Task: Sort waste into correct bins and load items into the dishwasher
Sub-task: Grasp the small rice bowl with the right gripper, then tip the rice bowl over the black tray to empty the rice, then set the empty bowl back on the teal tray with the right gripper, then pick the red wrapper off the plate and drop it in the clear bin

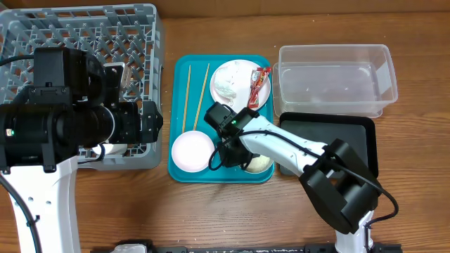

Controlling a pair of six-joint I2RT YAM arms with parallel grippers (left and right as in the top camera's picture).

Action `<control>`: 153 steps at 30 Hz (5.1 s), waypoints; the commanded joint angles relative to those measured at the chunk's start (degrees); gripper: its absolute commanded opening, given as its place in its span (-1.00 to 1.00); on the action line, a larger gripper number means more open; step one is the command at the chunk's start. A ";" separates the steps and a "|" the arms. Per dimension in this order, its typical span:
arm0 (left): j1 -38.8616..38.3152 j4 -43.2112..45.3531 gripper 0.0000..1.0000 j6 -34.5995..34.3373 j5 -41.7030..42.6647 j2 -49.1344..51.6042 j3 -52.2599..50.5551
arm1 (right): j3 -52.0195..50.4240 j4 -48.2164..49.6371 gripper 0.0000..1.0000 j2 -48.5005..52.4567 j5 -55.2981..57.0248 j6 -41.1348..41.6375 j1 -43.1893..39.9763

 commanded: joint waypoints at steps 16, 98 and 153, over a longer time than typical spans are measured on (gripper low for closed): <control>-0.11 0.17 1.00 0.92 -0.33 -0.13 0.85 | 9.35 -2.45 -0.92 -17.90 -27.02 0.07 -9.44; -0.11 0.22 0.99 0.94 -0.33 -0.13 0.85 | -13.38 -20.00 -0.92 -19.56 -53.22 -44.24 -37.09; -0.11 0.20 1.00 0.94 -0.33 -0.13 0.85 | 13.90 16.85 0.28 9.64 -3.39 -6.10 -20.65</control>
